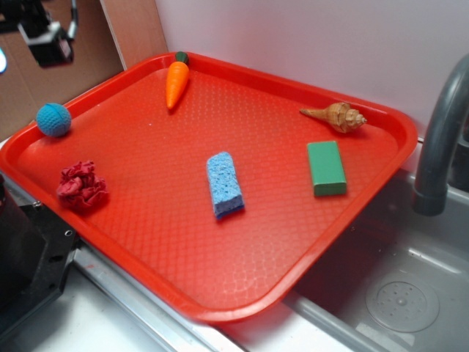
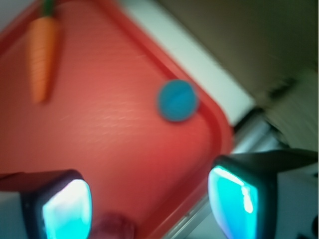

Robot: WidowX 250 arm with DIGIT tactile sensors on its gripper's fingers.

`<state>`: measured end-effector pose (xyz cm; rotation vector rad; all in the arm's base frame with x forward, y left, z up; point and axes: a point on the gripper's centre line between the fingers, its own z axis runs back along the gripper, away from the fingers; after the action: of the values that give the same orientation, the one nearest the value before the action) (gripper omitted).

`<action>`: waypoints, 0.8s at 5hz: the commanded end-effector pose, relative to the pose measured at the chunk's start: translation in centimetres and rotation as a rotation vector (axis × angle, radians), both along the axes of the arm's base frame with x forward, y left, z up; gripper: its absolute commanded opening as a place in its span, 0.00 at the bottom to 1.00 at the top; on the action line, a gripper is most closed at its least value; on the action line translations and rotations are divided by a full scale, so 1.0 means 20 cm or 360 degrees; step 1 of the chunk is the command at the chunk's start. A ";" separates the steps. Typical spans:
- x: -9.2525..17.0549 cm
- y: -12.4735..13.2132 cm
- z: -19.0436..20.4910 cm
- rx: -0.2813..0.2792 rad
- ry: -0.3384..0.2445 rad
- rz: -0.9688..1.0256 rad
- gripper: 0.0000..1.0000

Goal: Grab the blue ball.

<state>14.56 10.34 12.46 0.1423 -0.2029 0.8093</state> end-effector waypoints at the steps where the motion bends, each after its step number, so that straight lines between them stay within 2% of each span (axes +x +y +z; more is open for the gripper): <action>1: -0.08 0.15 -0.12 -0.0012 -0.0033 0.0511 1.00; 2: -0.04 0.22 -0.18 -0.0011 -0.0130 0.0392 1.00; 4: -0.01 0.28 -0.38 -0.0071 -0.0053 0.0366 1.00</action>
<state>15.31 15.52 3.60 0.1014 -0.1646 1.0332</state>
